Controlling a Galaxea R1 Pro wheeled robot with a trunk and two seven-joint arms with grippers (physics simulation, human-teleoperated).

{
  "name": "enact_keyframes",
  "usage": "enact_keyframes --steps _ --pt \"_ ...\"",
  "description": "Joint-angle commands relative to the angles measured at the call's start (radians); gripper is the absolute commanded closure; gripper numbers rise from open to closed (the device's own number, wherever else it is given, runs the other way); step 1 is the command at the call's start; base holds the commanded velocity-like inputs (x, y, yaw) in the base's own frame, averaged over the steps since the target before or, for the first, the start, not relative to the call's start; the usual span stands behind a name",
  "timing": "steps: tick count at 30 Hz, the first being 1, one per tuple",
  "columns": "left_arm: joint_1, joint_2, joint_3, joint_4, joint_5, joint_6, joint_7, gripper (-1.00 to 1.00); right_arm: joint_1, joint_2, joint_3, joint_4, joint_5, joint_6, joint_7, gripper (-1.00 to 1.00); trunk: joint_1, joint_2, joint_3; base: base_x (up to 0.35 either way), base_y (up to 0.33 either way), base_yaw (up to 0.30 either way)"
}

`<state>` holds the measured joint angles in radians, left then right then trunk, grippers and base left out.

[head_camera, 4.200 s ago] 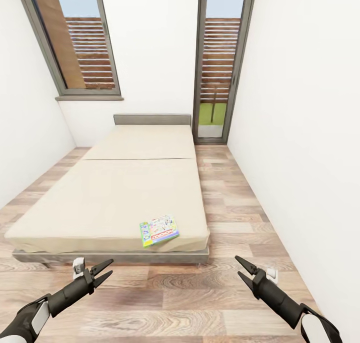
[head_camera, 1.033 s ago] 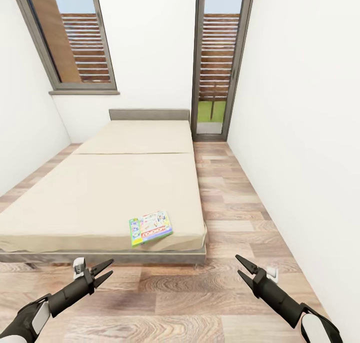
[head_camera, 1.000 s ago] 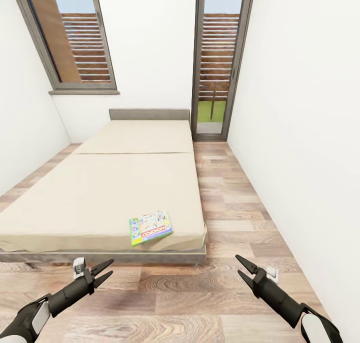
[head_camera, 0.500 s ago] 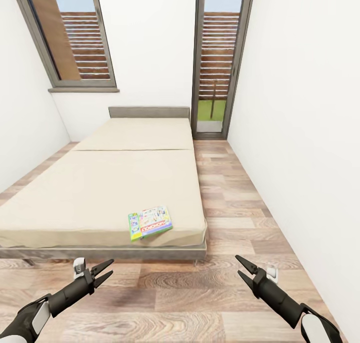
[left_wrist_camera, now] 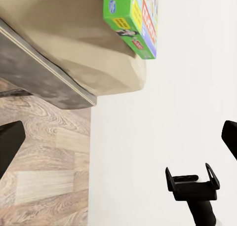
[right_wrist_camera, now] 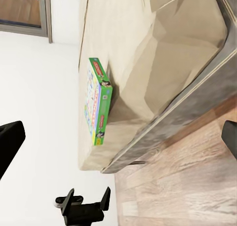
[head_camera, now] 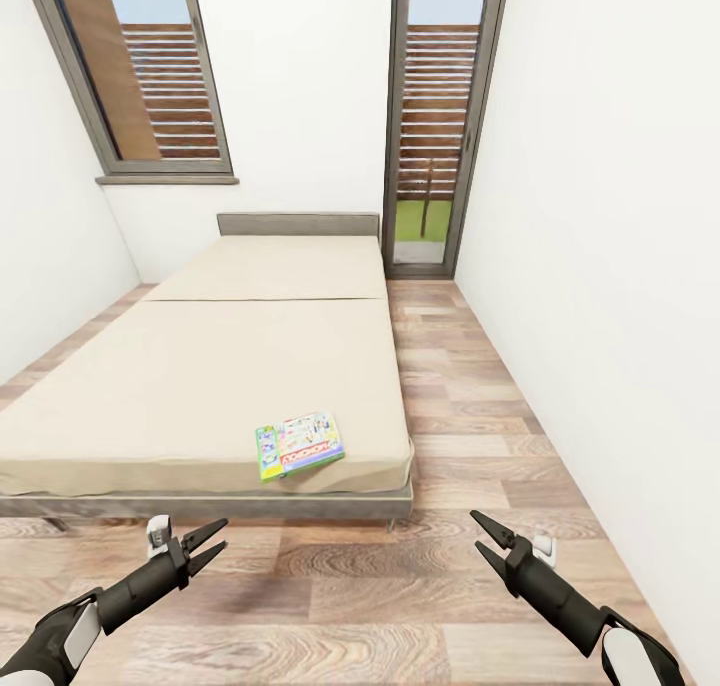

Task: Put all the toys in the child's room - the three board games (two on the bed and one on the table), the two jigsaw puzzles on the table, and the tennis ball on the table - inside the toy box on the table in the child's room.

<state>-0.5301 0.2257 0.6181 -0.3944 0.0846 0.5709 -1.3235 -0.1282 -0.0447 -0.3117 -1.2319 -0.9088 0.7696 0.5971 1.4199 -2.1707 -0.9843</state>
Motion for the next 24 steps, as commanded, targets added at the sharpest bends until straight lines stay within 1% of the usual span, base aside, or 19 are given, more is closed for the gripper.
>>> enact_keyframes --steps 1,11,24 --pt "-0.001 0.0 0.003 0.0 -0.001 0.01 -0.003 -1.0 -0.001 0.0 -0.001 0.0 -0.002 0.007 0.001 -1.0 0.0 0.0 -0.001 0.05 -0.099 0.0" --pt "-0.001 0.0 0.004 0.0 -0.003 0.01 -0.003 -1.0 -0.001 0.0 -0.001 0.0 -0.002 0.007 0.001 -1.0 0.0 0.0 -0.001 0.075 -0.186 0.0" --pt "-0.001 0.0 0.004 0.0 -0.003 0.009 -0.003 -1.0 -0.001 0.0 -0.001 -0.001 -0.002 0.007 0.001 -1.0 0.0 0.0 -0.001 0.03 -0.046 0.0"
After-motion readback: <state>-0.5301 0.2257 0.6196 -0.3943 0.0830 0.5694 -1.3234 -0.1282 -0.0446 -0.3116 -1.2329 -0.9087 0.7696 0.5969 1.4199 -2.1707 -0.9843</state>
